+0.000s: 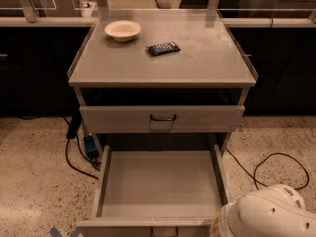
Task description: Close middle drawer
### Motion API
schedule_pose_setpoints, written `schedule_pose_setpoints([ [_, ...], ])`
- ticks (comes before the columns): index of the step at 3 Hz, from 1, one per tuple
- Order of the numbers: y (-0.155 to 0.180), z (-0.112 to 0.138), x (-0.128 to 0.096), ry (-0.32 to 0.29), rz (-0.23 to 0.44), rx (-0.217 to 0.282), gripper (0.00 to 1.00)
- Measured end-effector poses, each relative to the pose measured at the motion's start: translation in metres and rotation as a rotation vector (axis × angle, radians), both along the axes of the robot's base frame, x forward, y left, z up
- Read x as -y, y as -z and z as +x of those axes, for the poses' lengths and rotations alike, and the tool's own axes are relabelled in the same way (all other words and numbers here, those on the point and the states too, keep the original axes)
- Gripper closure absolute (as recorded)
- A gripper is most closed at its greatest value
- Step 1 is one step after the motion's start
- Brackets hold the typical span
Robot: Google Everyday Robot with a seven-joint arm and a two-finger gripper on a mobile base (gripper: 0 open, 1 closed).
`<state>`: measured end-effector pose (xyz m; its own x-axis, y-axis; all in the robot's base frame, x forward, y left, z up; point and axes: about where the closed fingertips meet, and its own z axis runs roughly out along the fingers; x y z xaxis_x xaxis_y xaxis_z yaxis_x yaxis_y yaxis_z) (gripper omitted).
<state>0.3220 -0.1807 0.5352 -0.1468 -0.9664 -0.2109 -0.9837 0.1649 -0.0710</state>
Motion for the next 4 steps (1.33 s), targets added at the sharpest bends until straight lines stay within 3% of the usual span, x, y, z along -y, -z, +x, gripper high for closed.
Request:
schedule_pose_setpoints([
  [3,0.083,-0.025,0.001,0.056,0.045,-0.125,1.0],
  [4,0.098,-0.031,-0.002,0.059,0.041,-0.136,1.0],
])
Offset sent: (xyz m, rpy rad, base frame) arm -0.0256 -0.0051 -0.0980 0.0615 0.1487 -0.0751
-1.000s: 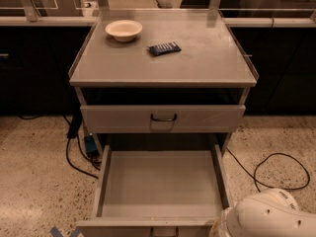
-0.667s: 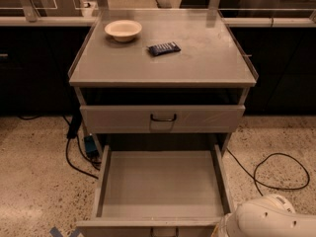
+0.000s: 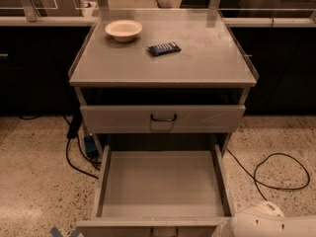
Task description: Close middle drawer
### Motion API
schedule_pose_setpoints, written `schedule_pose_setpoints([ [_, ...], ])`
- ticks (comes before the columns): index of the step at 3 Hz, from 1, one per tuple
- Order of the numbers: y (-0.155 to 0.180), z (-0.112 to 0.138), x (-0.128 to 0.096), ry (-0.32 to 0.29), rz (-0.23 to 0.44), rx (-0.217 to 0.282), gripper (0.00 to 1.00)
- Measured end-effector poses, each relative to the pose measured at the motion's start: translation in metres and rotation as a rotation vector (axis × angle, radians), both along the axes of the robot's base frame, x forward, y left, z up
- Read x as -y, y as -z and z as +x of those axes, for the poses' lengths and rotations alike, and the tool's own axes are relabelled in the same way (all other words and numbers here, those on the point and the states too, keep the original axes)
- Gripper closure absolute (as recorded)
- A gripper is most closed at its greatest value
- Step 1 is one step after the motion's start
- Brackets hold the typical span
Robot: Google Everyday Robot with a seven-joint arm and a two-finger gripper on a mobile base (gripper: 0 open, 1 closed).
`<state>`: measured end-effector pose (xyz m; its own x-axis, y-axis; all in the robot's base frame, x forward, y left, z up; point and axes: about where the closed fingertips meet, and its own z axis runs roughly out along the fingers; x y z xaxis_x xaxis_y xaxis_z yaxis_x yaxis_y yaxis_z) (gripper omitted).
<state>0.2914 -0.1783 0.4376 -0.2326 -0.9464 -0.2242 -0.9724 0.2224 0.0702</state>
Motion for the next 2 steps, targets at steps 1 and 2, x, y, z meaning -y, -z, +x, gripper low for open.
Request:
schedule_pose_setpoints([
  [1,0.012,0.003,-0.003,-0.002,-0.01,0.014,1.0],
  [2,0.015,0.019,-0.008,-0.019,-0.026,0.05,1.0],
])
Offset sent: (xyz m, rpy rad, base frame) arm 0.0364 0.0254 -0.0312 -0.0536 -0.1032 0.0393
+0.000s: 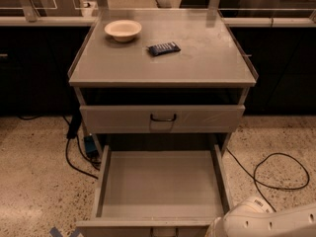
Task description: Close middle drawer
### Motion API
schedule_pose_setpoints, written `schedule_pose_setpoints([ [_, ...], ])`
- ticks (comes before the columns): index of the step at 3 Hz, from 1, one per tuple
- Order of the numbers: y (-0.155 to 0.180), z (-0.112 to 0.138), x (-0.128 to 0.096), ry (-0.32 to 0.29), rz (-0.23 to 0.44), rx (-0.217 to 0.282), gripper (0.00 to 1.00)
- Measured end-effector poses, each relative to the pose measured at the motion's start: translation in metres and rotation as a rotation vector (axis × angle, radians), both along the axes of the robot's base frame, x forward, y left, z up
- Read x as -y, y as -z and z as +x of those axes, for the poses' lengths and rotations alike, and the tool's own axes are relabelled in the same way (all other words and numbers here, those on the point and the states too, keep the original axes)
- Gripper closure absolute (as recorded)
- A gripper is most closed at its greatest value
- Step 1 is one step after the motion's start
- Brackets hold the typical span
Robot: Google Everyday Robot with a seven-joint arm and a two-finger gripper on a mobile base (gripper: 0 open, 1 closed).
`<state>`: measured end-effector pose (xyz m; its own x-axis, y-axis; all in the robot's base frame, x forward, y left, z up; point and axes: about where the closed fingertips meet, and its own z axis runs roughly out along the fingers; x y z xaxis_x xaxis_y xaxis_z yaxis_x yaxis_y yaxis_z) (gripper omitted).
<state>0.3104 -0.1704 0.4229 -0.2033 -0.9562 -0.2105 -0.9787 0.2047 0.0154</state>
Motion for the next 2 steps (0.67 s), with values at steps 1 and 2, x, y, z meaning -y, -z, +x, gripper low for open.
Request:
schedule_pose_setpoints([
  [1,-0.002,0.018,0.0,-0.009,-0.03,0.048,1.0],
  [2,0.002,0.029,-0.001,-0.016,-0.032,0.054,1.0],
])
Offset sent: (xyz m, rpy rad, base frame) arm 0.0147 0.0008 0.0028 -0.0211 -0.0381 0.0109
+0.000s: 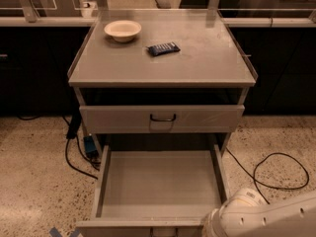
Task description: Close middle drawer
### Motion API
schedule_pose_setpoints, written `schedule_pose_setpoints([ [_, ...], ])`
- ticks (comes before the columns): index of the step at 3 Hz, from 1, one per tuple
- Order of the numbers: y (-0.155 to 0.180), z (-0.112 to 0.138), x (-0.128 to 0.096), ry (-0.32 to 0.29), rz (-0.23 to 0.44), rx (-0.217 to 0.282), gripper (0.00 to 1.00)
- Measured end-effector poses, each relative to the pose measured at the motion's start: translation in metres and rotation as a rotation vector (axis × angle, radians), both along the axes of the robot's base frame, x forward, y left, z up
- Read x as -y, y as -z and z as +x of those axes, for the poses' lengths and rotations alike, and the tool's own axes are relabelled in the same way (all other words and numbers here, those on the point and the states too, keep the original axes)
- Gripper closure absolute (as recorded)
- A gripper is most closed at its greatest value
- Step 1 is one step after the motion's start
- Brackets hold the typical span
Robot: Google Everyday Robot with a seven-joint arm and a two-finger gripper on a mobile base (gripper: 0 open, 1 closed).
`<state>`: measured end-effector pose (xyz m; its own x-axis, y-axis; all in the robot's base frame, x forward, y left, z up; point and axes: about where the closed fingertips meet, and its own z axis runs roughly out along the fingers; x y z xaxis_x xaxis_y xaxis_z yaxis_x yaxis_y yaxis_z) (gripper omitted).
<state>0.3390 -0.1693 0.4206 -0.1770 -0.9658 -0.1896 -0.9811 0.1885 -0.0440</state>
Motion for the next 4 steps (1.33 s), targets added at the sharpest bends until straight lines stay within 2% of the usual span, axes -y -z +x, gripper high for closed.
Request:
schedule_pose_setpoints([
  [1,0.003,0.025,-0.001,-0.022,-0.027,0.034,1.0],
  [2,-0.029,0.057,0.003,0.013,-0.074,0.153,1.0],
  [3,-0.025,0.04,0.018,0.09,-0.145,0.169,1.0],
  [4,-0.025,0.04,0.017,0.121,-0.189,0.202,1.0],
])
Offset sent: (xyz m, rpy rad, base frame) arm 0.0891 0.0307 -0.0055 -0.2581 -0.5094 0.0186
